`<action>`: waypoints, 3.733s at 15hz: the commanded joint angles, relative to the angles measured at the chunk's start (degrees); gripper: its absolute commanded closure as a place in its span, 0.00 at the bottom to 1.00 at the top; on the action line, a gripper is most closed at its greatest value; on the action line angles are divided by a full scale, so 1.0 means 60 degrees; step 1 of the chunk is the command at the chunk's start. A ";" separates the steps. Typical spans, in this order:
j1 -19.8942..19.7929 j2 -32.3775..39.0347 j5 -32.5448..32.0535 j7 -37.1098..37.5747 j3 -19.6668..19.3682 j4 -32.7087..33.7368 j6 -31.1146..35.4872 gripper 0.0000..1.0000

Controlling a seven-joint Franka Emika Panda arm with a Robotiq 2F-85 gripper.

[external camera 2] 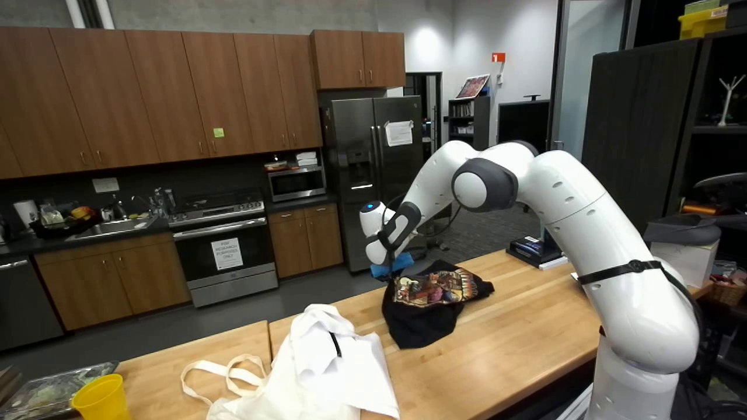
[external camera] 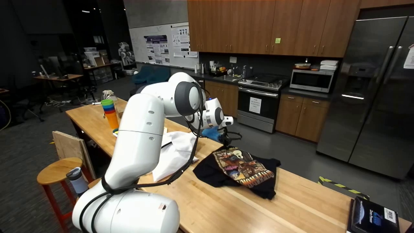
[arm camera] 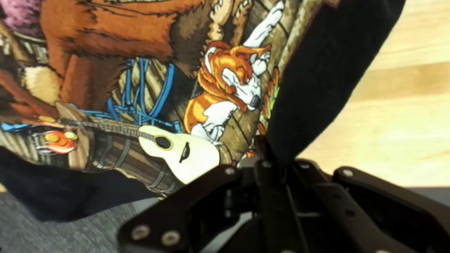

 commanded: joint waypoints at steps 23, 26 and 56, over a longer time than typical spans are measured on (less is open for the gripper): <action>0.3347 0.0399 -0.4884 0.2294 0.0036 0.7286 -0.5729 0.99; 0.3407 0.0577 -0.4325 0.2722 0.0283 0.7706 -0.6019 0.99; 0.1790 0.0826 0.3270 0.2219 0.3759 0.6299 -0.5305 0.99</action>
